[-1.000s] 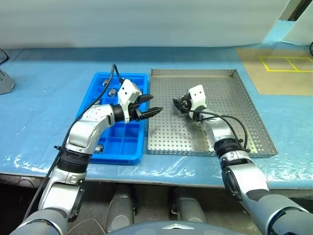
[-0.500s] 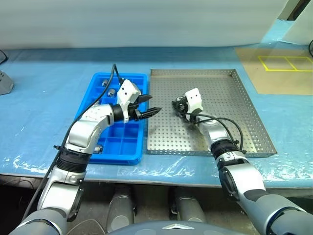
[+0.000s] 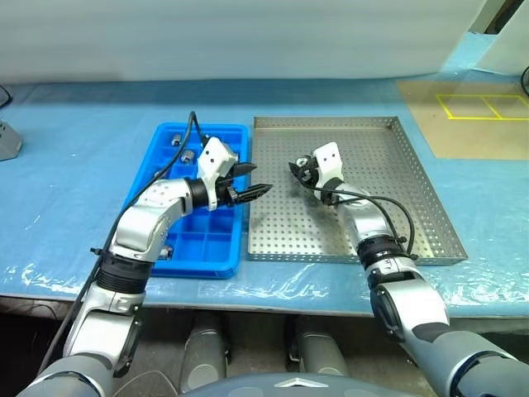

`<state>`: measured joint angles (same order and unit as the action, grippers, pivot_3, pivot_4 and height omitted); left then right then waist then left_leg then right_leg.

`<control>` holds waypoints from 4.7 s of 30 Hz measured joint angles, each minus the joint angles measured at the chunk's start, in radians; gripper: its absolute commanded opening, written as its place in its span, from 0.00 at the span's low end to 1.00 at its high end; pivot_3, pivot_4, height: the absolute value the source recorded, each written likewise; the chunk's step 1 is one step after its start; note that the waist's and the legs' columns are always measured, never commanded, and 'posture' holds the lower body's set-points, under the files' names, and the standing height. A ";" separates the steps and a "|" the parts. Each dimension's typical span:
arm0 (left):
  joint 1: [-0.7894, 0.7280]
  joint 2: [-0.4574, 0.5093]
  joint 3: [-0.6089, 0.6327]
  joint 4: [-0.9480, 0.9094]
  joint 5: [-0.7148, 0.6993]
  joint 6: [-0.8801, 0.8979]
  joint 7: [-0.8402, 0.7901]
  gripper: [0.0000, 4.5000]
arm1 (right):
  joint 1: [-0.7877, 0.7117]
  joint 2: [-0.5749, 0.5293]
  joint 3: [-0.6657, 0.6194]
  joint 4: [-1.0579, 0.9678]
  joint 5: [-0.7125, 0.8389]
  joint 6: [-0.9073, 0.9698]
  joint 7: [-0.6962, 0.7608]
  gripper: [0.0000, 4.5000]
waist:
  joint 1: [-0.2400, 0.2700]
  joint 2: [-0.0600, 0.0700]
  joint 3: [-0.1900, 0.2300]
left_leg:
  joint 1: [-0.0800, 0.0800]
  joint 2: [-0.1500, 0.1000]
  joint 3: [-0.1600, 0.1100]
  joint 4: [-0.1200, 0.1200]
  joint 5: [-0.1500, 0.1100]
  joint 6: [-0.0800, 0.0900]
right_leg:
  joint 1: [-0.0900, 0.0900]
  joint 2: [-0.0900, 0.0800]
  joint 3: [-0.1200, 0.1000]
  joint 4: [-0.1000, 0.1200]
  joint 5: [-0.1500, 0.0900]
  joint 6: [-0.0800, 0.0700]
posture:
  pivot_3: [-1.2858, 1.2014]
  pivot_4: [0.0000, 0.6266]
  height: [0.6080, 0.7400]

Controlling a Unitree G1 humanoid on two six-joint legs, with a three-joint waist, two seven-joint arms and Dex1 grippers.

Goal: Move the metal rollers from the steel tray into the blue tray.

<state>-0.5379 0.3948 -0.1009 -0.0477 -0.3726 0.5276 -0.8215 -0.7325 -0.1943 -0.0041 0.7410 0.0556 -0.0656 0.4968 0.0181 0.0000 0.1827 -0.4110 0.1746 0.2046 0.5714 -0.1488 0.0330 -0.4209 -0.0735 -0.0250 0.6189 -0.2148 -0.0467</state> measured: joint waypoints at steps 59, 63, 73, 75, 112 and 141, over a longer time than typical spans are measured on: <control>0.329 0.281 0.233 -0.232 -0.091 -0.038 -0.020 0.76 | -0.035 0.107 0.217 -0.241 0.072 0.196 0.410 0.92 | 0.110 -0.002 0.000 | 0.005 -0.002 0.000 -0.021 0.006 -0.010 | 0.000 0.000 0.000 -0.009 -0.001 -0.001 | 0.53 0.24 1.00; 0.199 0.199 0.132 -0.108 -0.055 -0.068 -0.028 0.76 | -0.034 0.052 0.132 -0.335 0.085 0.214 0.328 0.92 | 0.086 -0.003 -0.001 | 0.006 -0.002 0.000 -0.020 0.009 -0.014 | 0.001 0.000 0.001 -0.008 -0.001 -0.001 | 0.49 0.24 1.00; -0.031 0.033 -0.026 0.132 0.004 -0.164 -0.133 0.76 | 0.104 -0.148 0.007 -0.536 0.107 0.317 0.241 0.92 | 0.022 -0.004 -0.001 | 0.004 -0.002 0.000 -0.017 0.007 -0.010 | 0.001 0.001 0.000 -0.008 -0.001 -0.001 | 0.42 0.24 1.00; -0.051 0.003 -0.046 0.179 0.018 -0.185 -0.152 0.76 | 0.145 -0.161 -0.006 -0.572 0.105 0.335 0.206 0.92 | 0.002 -0.004 -0.001 | 0.004 -0.001 0.000 -0.015 0.005 -0.007 | 0.001 0.001 0.000 -0.008 -0.001 -0.001 | 0.41 0.24 1.00; 0.007 -0.015 -0.059 0.130 0.055 -0.185 -0.110 0.76 | -0.211 -0.102 -0.084 0.453 -0.018 -0.041 -0.166 0.79 | -0.019 -0.002 0.000 | 0.000 0.001 0.001 0.004 -0.001 0.002 | 0.001 0.000 0.000 0.003 0.000 -0.002 | 0.45 0.24 1.00; 0.009 0.146 0.075 0.068 0.000 -0.135 -0.139 0.76 | -0.178 -0.056 -0.036 0.120 0.007 0.034 0.108 0.36 | -0.026 -0.001 0.001 | -0.002 0.003 0.001 -0.001 0.000 0.001 | -0.003 0.001 0.000 0.001 -0.001 -0.004 | 0.48 0.24 1.00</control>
<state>-0.5284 0.5413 -0.0257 0.0205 -0.3721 0.3927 -0.9605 -0.9103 -0.2501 -0.0403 0.8615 0.0630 -0.0319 0.6050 -0.0081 -0.0008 0.1833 -0.4127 0.1777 0.2057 0.5709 -0.1492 0.0340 -0.4241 -0.0720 -0.0255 0.6199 -0.2160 -0.0503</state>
